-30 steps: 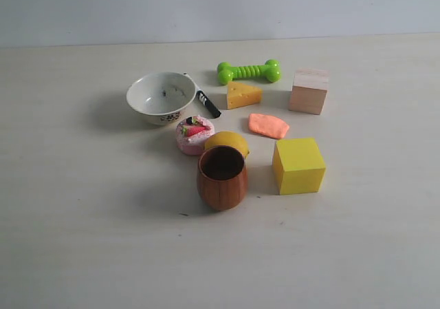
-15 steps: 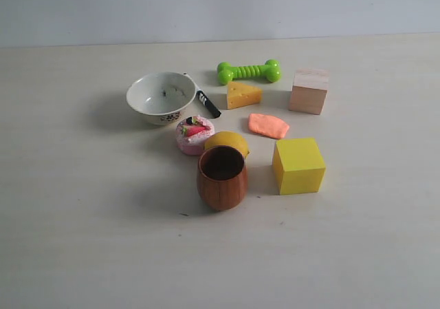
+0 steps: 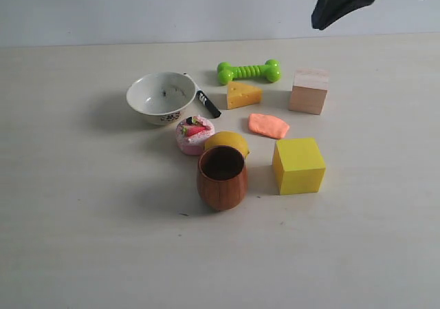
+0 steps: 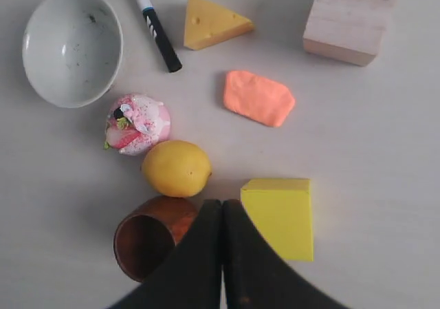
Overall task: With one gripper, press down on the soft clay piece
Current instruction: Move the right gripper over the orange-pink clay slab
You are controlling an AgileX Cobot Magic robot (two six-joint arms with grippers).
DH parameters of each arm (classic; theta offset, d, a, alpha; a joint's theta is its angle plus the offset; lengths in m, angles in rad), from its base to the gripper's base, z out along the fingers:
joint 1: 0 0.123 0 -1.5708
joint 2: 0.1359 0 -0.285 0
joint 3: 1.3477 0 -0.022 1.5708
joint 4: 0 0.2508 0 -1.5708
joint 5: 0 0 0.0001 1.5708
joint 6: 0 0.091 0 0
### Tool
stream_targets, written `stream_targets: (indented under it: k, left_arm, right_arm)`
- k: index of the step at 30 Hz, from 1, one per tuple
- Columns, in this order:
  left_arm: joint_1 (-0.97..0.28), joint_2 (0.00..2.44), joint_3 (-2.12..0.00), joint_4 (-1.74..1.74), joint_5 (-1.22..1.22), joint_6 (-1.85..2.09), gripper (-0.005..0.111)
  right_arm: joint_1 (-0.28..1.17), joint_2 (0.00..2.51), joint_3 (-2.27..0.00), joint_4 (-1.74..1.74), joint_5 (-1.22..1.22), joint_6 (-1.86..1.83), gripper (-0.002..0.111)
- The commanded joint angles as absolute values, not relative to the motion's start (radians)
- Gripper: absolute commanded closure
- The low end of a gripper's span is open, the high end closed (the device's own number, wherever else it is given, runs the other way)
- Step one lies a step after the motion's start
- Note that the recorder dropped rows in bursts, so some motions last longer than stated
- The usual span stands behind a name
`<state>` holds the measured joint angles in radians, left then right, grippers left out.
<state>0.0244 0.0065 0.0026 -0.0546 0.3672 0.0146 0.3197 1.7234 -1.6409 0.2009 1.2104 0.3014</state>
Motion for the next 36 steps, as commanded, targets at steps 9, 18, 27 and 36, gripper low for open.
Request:
stream_targets:
  k: [9,18,27,36]
  left_arm:
    - [0.021,0.000,0.000,-0.060,0.355,0.008,0.107]
    - [0.021,0.000,0.000,-0.060,0.355,0.008,0.107]
    - [0.021,0.000,0.000,-0.060,0.355,0.008,0.107]
    - [0.021,0.000,0.000,-0.060,0.355,0.008,0.107]
  right_arm:
    - [0.350,1.930,-1.734,0.188,1.173,0.366,0.108]
    - [0.350,1.933,-1.736,0.265,1.089,0.368,0.108]
    - [0.350,1.945,-1.736,0.313,0.962,0.366,0.108]
    - [0.350,2.056,-1.746,0.217,1.006,0.405,0.108]
